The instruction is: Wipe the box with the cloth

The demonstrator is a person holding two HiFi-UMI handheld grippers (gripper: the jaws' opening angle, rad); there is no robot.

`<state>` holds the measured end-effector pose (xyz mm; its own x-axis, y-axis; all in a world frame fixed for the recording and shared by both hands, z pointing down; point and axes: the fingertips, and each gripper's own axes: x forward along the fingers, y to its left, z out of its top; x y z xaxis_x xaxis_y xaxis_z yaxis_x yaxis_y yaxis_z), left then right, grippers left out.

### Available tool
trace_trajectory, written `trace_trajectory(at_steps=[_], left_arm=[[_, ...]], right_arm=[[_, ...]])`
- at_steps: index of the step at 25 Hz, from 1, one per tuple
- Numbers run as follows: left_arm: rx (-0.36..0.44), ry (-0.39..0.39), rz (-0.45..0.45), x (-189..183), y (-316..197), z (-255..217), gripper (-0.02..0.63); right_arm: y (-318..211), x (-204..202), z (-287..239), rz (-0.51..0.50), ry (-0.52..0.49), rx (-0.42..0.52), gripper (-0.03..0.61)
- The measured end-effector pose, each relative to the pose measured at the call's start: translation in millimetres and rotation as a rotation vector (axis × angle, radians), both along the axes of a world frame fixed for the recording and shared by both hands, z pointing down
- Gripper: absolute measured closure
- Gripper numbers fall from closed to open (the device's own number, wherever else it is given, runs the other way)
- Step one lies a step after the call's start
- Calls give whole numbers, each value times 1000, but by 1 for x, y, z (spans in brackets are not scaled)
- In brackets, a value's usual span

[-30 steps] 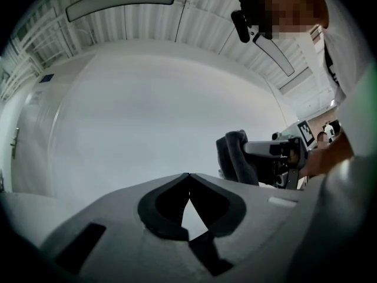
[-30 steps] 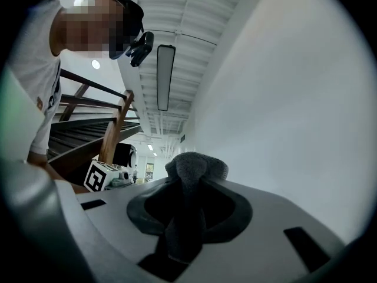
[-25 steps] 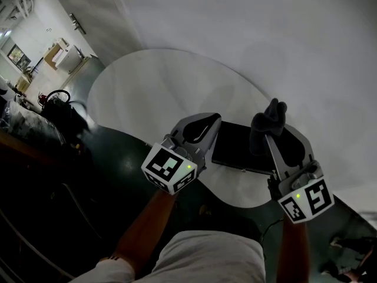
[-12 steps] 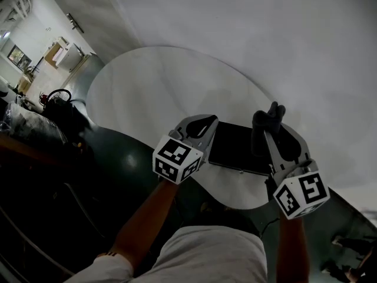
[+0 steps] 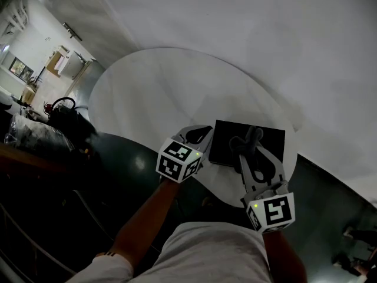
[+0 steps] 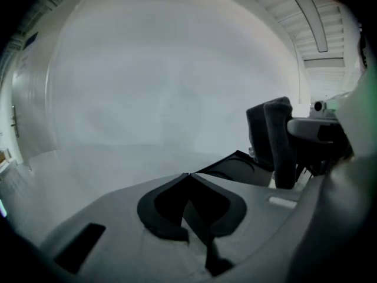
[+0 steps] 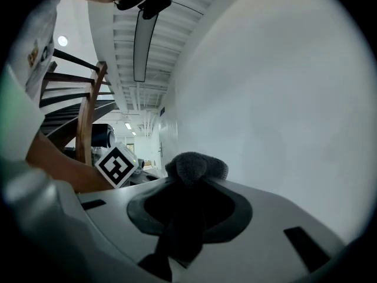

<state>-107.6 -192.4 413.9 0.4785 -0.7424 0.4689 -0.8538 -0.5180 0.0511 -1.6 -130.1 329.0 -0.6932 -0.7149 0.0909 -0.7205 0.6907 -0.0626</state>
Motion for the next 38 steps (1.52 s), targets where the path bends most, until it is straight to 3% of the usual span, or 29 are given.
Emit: trace_trajectory(at_steps=[6, 11, 13, 18, 22, 27, 38], left_arm=[[-114, 38, 81, 9, 10, 21, 597], [-185, 17, 115, 11, 11, 34, 589], [-201, 26, 122, 10, 12, 35, 509], [-257, 56, 107, 6, 12, 43, 476], [-355, 137, 74, 8, 12, 53, 438], [-447, 160, 93, 14, 13, 60, 436], [-528, 190, 60, 15, 10, 62, 456]], right_arm=[[35, -23, 26, 11, 88, 64, 483], [44, -36, 56, 79, 133, 34, 483], [45, -40, 64, 113, 136, 28, 483], [49, -52, 78, 188, 192, 45, 483], [50, -62, 94, 236, 216, 30, 482], [49, -68, 104, 279, 220, 33, 482], [41, -81, 120, 301, 261, 70, 482]])
